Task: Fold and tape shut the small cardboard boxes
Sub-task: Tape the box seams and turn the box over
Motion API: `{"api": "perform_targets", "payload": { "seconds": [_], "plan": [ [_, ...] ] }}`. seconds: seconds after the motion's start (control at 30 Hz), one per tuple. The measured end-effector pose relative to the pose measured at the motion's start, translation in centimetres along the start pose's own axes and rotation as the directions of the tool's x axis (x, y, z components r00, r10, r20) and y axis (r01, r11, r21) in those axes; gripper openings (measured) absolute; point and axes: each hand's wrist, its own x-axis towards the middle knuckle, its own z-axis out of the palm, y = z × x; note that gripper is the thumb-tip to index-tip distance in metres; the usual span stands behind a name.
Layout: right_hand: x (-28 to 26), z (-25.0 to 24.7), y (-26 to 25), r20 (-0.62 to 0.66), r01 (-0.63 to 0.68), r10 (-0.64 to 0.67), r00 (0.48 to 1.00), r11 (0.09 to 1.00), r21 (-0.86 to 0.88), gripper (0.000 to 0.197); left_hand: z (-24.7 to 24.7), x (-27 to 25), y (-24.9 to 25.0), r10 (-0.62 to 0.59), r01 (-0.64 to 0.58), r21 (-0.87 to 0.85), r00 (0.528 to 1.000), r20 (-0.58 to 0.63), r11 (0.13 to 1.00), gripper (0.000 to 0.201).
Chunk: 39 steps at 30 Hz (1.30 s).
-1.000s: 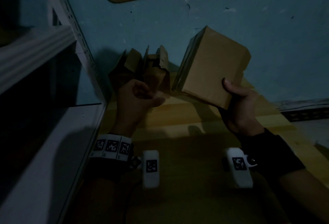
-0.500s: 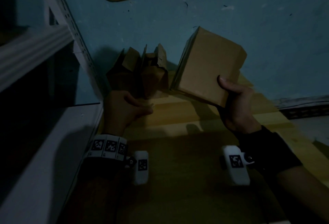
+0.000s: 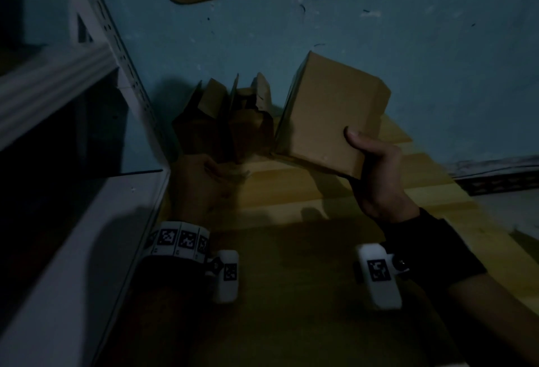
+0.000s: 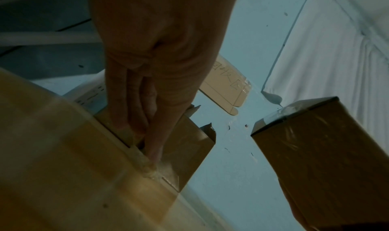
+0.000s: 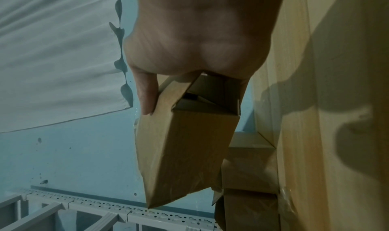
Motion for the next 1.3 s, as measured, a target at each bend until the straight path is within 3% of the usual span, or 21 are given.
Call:
{"api": "perform_targets", "payload": {
  "seconds": [0.2,0.33,0.43,0.57,0.67,0.77,1.07,1.3],
  "plan": [
    [0.0,0.3,0.0,0.008,-0.010,0.010,1.000,1.000,0.020,0.045,0.4,0.1,0.0,-0.006,0.010,-0.035,0.993,0.118,0.999,0.019],
    [-0.1,0.5,-0.1,0.010,-0.013,0.013,1.000,0.999,0.045,0.042,0.2,-0.2,0.9,0.113,-0.113,-0.023,0.994,0.004,0.993,0.010],
    [-0.2,0.5,-0.1,0.019,-0.003,0.002,1.000,0.999,0.045,0.043,-0.3,-0.8,2.0,0.092,-0.092,-0.001,0.995,-0.040,0.996,0.017],
    [-0.1,0.3,0.0,0.021,-0.002,0.001,1.000,0.999,0.042,0.048,-0.3,-1.1,2.4,0.100,-0.098,-0.080,0.995,0.020,0.992,0.029],
    [0.1,0.1,0.2,0.006,0.004,-0.004,1.000,0.999,0.042,0.054,0.2,-0.7,2.0,0.145,-0.138,-0.091,0.986,0.076,0.986,0.026],
    [0.3,-0.1,0.3,-0.001,0.001,-0.001,1.000,0.998,0.067,0.060,0.8,-0.6,1.6,0.202,-0.200,-0.049,0.977,0.062,0.979,0.021],
    [0.1,0.0,0.3,0.021,0.009,-0.011,1.000,0.995,0.101,0.064,1.2,-0.2,1.1,0.196,-0.195,-0.019,0.978,0.065,0.981,0.028],
    [0.2,0.0,0.4,0.000,-0.011,0.011,1.000,0.997,0.081,0.063,1.2,0.1,1.1,0.201,-0.202,0.008,0.979,0.043,0.979,0.014]
  ]
}}
